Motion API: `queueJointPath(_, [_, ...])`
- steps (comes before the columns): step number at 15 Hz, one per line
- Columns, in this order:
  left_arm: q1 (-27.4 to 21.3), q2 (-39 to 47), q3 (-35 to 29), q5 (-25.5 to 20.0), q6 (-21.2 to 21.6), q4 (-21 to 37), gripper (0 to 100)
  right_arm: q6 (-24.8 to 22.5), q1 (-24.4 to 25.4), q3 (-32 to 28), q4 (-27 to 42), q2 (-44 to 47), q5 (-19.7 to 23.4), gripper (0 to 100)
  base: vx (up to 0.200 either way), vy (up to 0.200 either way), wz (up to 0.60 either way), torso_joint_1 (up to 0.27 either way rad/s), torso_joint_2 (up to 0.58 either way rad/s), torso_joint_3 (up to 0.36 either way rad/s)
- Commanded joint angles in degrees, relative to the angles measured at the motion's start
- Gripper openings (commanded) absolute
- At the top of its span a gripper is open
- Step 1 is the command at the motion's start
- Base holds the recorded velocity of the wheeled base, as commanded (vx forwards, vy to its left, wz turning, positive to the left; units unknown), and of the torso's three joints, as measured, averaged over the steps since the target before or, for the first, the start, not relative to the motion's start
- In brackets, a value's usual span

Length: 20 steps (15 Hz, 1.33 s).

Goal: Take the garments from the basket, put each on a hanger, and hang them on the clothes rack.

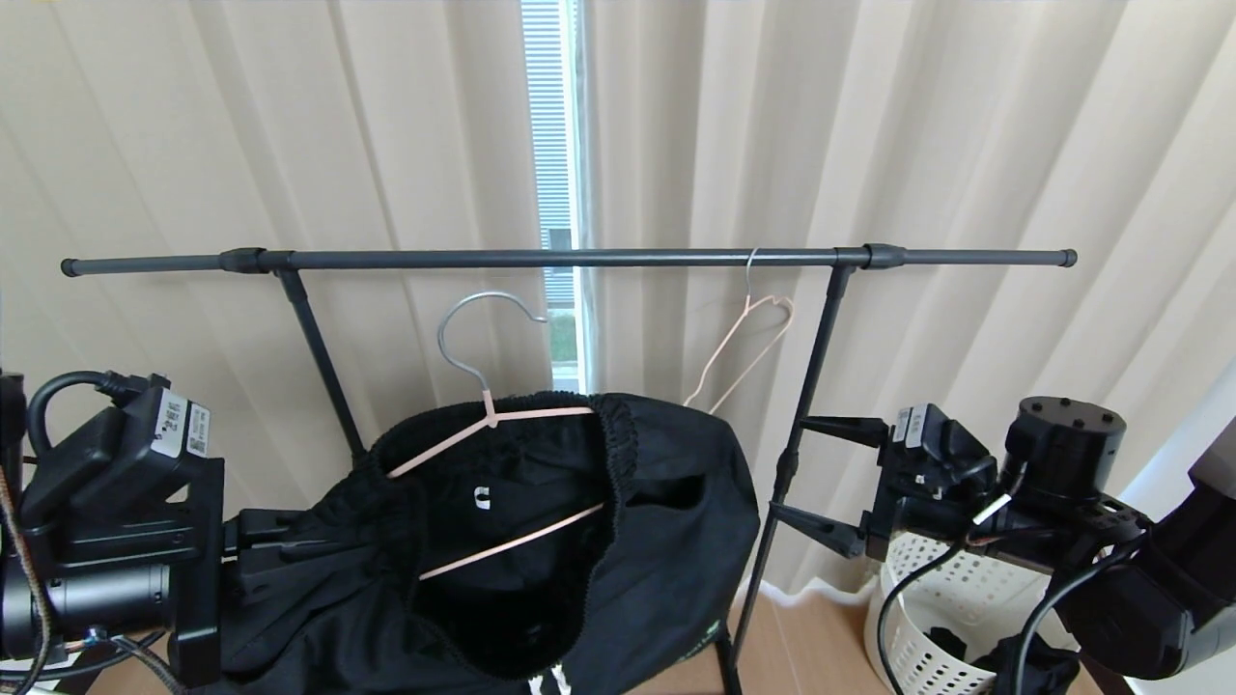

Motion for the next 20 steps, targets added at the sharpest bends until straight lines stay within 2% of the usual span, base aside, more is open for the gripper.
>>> queueJointPath(1, [0.13, 1.24, 0.69, 0.06, 0.05, 0.02, 0, 2.03, 0.76, -0.20, -1.44, -1.47, -0.22, 100, 0.000, 0.000, 0.00, 0.000, 0.00, 0.000])
queueJointPath(2, [0.05, 2.03, 0.69, 0.15, 0.05, 0.02, 0, 4.32, 1.11, -0.73, -2.32, -1.47, -1.62, 100, 0.000, 0.000, 0.00, 0.000, 0.00, 0.000])
queueJointPath(5, [-1.27, 4.49, 0.60, 2.08, 0.14, -0.06, 0, 11.88, 4.10, -3.98, -2.67, -1.55, -11.47, 100, 0.000, 0.000, 0.00, 0.000, 0.00, 0.000])
queueJointPath(7, [-3.29, 7.12, -0.10, 5.33, 0.05, -0.06, 0, 14.25, 4.45, -4.33, -3.46, -2.08, -12.08, 100, 0.000, 0.000, 0.00, 0.000, 0.00, 0.000])
queueJointPath(17, [-8.66, 21.80, -0.45, 14.39, 0.05, -10.52, 0, 14.34, 4.45, -4.77, -3.55, -1.55, -12.08, 100, 0.000, 0.000, 0.00, 0.000, 0.00, 0.000])
queueJointPath(20, [-8.83, 24.35, -0.27, 15.35, 0.05, -12.98, 0, 14.34, 4.45, -4.77, -3.55, -1.47, -12.08, 100, 0.000, 0.000, 0.00, 0.000, 0.00, 0.000])
